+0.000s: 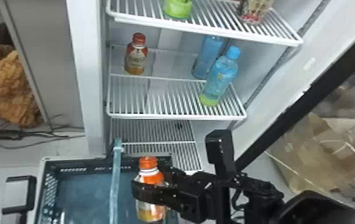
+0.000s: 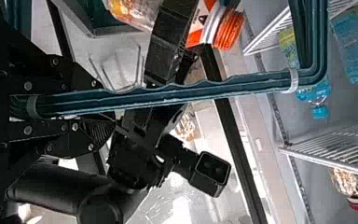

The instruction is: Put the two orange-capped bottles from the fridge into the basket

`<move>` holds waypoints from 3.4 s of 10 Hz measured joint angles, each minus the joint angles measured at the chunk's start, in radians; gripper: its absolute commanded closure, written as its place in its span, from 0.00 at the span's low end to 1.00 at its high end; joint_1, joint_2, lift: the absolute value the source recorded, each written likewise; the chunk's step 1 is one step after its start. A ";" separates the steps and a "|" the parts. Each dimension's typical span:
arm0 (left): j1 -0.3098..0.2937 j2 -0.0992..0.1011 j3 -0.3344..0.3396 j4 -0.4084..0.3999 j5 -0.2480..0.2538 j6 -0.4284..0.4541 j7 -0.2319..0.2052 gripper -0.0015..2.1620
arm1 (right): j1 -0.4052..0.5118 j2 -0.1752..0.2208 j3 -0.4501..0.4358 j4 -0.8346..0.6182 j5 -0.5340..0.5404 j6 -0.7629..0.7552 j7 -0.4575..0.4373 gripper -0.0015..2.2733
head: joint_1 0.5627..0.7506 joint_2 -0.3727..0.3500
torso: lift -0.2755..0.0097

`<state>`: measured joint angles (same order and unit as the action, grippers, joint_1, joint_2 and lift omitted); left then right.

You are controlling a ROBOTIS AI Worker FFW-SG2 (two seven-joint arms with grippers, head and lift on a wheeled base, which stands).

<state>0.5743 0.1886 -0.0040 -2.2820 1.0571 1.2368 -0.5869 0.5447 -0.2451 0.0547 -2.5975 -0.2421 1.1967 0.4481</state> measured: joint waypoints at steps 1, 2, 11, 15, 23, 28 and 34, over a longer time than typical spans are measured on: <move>0.000 0.000 0.000 0.000 0.000 0.000 0.000 0.56 | -0.002 0.000 0.001 0.000 0.000 -0.003 0.001 0.11 | 0.70 0.13 | 0.14; 0.000 0.000 0.001 0.000 0.001 0.000 0.002 0.56 | -0.001 -0.001 0.000 -0.002 0.001 -0.008 0.010 0.07 | 0.70 0.13 | 0.14; 0.010 -0.005 0.006 -0.001 0.002 0.000 -0.002 0.56 | 0.078 0.056 -0.060 0.191 -0.007 -0.887 -0.185 0.06 | 0.70 0.04 | 0.14; 0.008 -0.006 0.006 -0.001 0.004 0.001 -0.002 0.56 | -0.145 0.060 -0.002 0.554 0.041 -1.155 -0.201 0.06 | 0.70 0.06 | 0.14; -0.002 0.002 -0.004 0.000 0.002 0.003 -0.001 0.56 | -0.503 0.050 0.118 1.052 0.131 -1.362 -0.236 0.05 | 0.70 0.15 | 0.14; -0.012 0.000 -0.012 0.004 -0.001 0.005 -0.001 0.56 | -0.727 0.044 0.213 1.336 0.017 -1.410 -0.215 0.03 | 0.70 0.20 | 0.14; -0.034 -0.003 -0.031 0.020 -0.004 0.005 -0.001 0.56 | -0.919 0.024 0.373 1.528 -0.079 -1.454 -0.182 0.03 | 0.70 0.27 | 0.14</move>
<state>0.5399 0.1856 -0.0348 -2.2617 1.0529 1.2418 -0.5875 -0.3745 -0.2210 0.4278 -1.0691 -0.3213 -0.2570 0.2658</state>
